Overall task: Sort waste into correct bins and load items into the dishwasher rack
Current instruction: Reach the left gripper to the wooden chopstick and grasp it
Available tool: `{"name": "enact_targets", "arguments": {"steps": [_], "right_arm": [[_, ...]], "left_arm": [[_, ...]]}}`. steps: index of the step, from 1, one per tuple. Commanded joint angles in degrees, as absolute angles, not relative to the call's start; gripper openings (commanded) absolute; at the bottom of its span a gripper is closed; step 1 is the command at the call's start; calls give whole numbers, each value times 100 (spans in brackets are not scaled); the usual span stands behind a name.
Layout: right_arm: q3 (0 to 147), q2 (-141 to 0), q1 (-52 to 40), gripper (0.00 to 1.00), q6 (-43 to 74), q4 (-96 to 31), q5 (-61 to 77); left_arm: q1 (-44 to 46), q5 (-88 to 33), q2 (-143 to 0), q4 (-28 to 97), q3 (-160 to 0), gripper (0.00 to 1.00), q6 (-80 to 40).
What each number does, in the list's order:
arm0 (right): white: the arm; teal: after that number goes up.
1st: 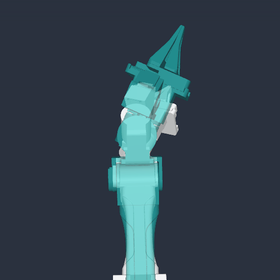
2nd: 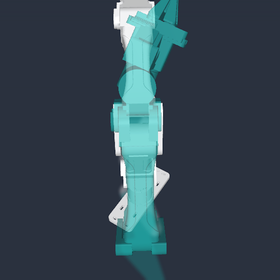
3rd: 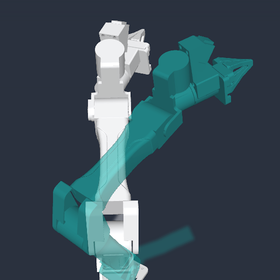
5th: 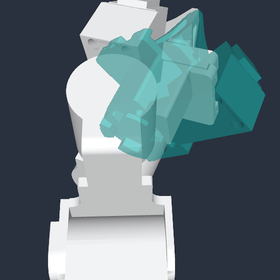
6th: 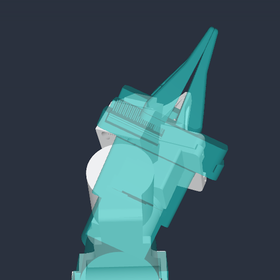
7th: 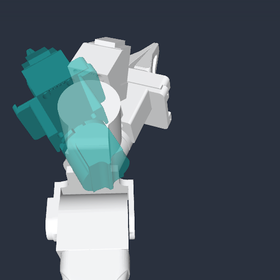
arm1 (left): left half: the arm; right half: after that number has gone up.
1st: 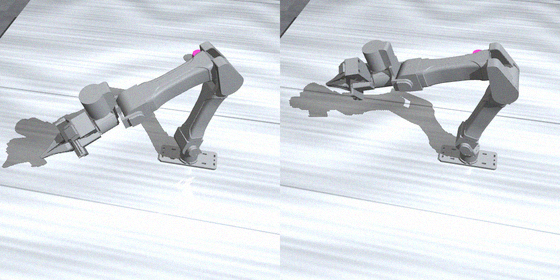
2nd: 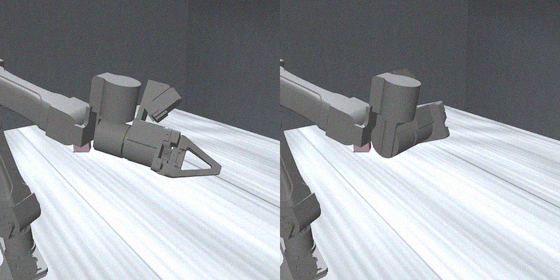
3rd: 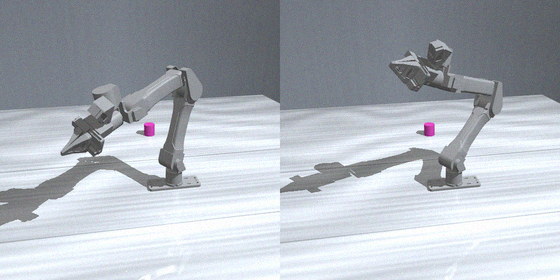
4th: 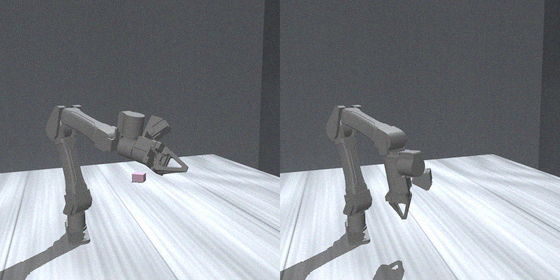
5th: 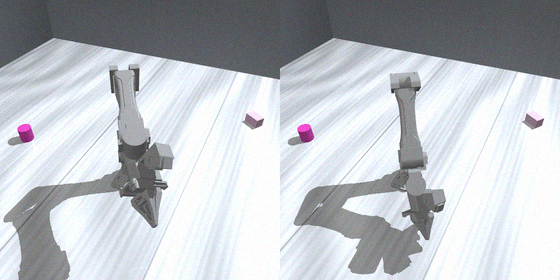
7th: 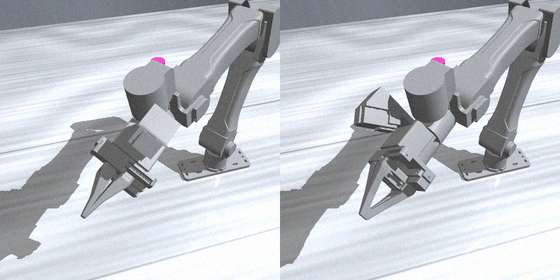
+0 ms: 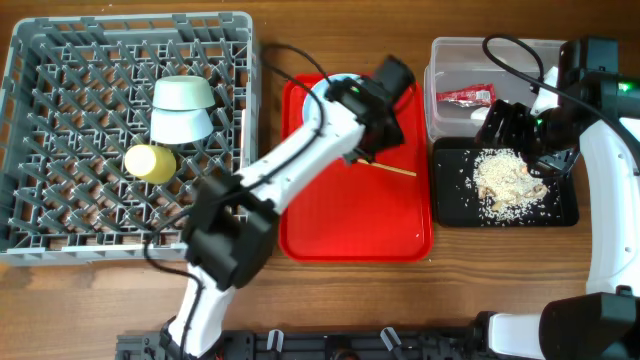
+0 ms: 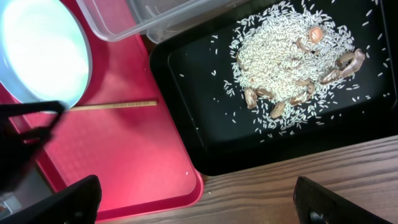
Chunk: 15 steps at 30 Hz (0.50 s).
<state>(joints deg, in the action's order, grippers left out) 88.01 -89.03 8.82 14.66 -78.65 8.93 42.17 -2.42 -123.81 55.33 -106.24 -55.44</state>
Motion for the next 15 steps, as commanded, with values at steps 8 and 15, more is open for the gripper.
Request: {"name": "enact_targets", "arguments": {"steps": [8,15], "right_arm": [[8886,-8925,897,100,1358,-7867,902],[8886,-8925,897,100,1358,-7872,902]], "left_arm": [[4495,86,-12910,5625,-10634,68,-5730],[4497,607,-13034,5704,-10624,67,-5749]]}}
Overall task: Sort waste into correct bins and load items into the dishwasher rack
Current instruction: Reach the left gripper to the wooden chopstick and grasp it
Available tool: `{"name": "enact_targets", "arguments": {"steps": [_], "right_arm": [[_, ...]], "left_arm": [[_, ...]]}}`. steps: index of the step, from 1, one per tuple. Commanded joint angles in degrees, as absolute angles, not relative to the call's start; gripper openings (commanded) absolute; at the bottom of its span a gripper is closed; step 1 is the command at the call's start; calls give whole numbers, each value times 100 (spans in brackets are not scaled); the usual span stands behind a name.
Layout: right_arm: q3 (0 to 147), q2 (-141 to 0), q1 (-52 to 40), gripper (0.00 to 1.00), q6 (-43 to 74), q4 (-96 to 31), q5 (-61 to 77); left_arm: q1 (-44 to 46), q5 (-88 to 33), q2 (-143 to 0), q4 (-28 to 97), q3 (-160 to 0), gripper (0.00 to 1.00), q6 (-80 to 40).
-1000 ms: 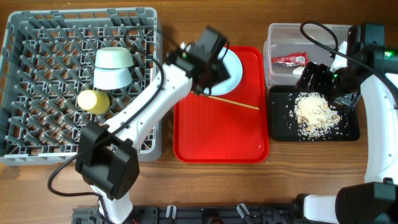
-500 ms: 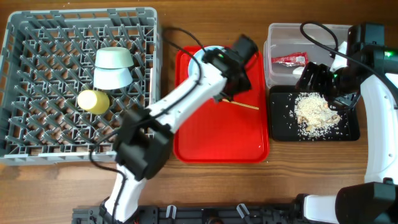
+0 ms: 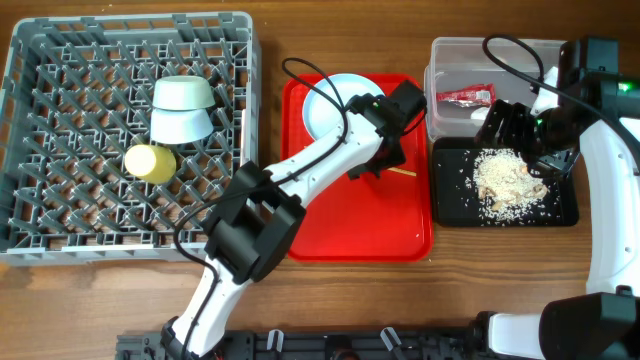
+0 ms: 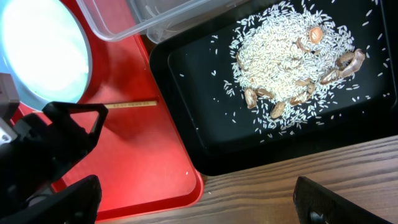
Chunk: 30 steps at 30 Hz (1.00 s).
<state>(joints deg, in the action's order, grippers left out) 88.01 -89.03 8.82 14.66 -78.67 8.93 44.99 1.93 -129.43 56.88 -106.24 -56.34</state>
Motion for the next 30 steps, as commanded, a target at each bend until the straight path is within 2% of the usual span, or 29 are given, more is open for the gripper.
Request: {"name": "enact_targets", "arguments": {"steps": [1,30], "right_arm": [[8886,-8925,897,100,1363,-7872,902],[8886,-8925,897,100,1361,-7872,902]], "left_arm": [[4495,615,-13034,5686,-10619,67,-5754],[4528,993,-13421,5651,-10608,68,-5892]]}}
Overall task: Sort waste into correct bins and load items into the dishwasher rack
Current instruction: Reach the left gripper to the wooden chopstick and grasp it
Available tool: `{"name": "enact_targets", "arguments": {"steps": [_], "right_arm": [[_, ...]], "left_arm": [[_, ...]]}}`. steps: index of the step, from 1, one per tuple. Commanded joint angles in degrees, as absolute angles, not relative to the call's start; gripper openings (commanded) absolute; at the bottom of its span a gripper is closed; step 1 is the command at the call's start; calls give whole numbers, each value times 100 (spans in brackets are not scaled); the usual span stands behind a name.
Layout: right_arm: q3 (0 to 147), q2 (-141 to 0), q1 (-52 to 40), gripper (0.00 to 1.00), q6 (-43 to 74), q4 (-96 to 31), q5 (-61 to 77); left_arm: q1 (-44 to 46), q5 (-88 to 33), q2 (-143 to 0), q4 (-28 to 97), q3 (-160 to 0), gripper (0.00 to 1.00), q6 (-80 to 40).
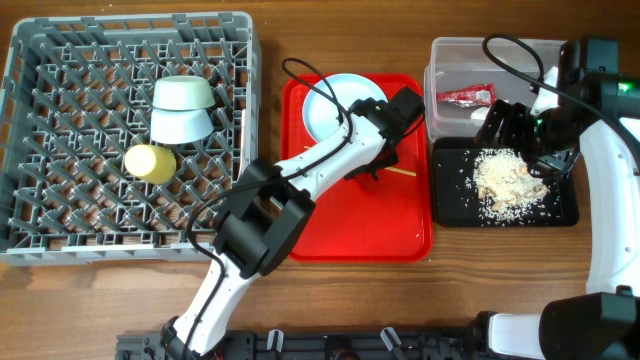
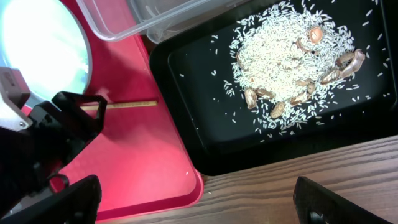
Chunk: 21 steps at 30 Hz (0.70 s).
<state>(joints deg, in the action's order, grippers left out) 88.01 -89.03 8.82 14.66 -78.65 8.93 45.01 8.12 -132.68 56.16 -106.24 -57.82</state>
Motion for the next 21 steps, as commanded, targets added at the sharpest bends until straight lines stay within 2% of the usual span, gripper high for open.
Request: {"name": "enact_targets", "arguments": {"steps": [1,5,8,12,17,21], "right_arm": [[8886,-8925,897,100,1361,-7874,902],[8886,-8925,897,100,1363,-7874,902],[8886,-8925,897,100,1361,-7874,902],[8886,-8925,897,100,1361,-7874,902],[8886,-8925,897,100,1354,-7874,902],[8886,-8925,897,100,1356,-7874,902]], "left_arm": [[4528,993,-13443,5677,-10606,68,-5889],[4528,987,-13480,5889,-10602,66,-5889],[4525,943,-13478,6075,-10602,49,-5889],[4517,624,-13478,6276,-10602,16,-5876],[4517,165,-13478,6386,-10602,9,-5876],[4517,-403,-13478,6475,-10602,8,-5881]]}}
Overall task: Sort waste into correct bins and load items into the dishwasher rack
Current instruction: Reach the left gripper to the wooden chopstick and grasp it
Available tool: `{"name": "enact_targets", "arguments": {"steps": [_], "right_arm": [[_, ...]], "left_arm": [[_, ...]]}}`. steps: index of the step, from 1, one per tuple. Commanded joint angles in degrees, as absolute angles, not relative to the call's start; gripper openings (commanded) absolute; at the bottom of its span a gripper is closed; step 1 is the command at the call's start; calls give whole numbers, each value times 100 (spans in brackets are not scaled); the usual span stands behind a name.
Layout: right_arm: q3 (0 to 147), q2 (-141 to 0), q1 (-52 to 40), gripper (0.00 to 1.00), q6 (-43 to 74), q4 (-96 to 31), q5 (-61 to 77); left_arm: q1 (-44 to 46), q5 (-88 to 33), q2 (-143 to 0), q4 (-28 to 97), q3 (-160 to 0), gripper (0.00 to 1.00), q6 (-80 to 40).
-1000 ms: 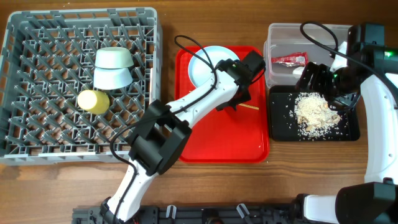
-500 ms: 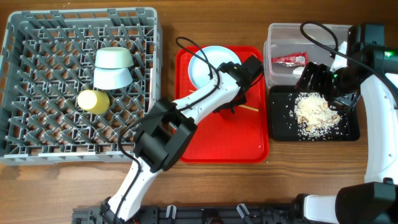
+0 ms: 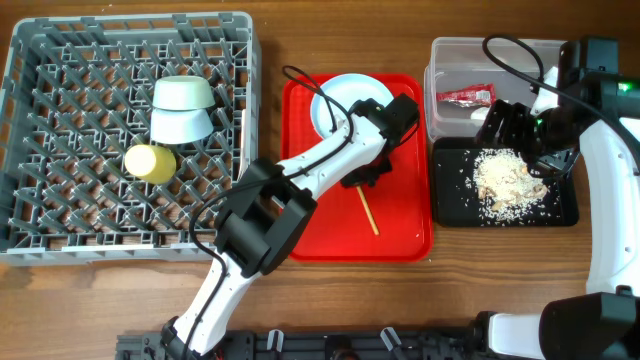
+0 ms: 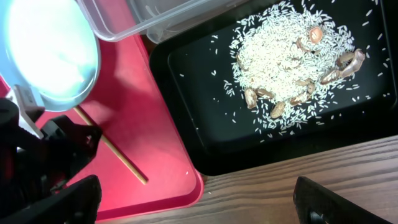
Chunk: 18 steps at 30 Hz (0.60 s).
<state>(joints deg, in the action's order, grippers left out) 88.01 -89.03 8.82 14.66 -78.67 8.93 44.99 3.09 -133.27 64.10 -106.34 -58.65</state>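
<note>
A thin wooden stick (image 3: 368, 210) lies slantwise on the red tray (image 3: 400, 235), also in the right wrist view as stick (image 4: 115, 152). My left gripper (image 3: 366, 176), reaching across the tray, is shut on the stick's upper end; the same left gripper (image 4: 53, 149) is the dark mass at lower left. A pale blue plate (image 3: 345, 98) sits at the tray's far end, touching that arm. My right gripper (image 4: 199, 214) hangs open and empty over the black bin's (image 3: 450, 205) near edge.
The black bin holds rice and scraps (image 4: 289, 62). A clear bin (image 3: 445, 60) behind it holds a red wrapper (image 3: 465, 97). The grey dishwasher rack (image 3: 40, 235) at the left carries two pale bowls (image 3: 182, 108) and a yellow cup (image 3: 150, 162).
The stick lay crosswise on the tray with the left gripper at its left end; now it points down the tray from the gripper. The plate has shifted slightly right. The right arm has not moved.
The left gripper first hovered over the tray's far end above the crosswise stick. Then it stood by the stick's left end, and later lower with a finger at that end. Now the stick is swung round in its grip. The right gripper stayed open over the bins throughout.
</note>
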Motion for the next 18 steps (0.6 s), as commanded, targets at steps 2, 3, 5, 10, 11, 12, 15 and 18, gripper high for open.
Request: {"name": "enact_targets", "arguments": {"steps": [2,3,5,10,11,12,15,18], "right_arm": [[8886,-8925,897,100,1354,-7874,902],[8886,-8925,897,100,1354,-7874,902],[8886,-8925,897,100,1352,-7876,902],[8886,-8925,897,100,1352,-7891,902],[8886,-8925,897,100,1352,-7891,902],[8886,-8925,897,99,1352,-7891,902],[8886,-8925,897,100,1354,-7891,902],[8886,-8925,897,100,1352,-7891,902]], "left_arm": [[4515,-716,-13478,6486,-10602,6,-5878],[4510,-871,-13478,6523,-10602,4,-5881],[4510,-1017,-13478,6600,-10602,4,-5881],[4510,-1028,-13445,6901,-10602,4,-5898],[4506,-1026,-13421,6954,-10602,4,-5898],[4497,-1024,-13391,6991,-10602,4,-5896],[4442,-996,-13222,7030,-10602,4,-5874],[4346,-958,-12997,7037,-10602,4,-5876]]}}
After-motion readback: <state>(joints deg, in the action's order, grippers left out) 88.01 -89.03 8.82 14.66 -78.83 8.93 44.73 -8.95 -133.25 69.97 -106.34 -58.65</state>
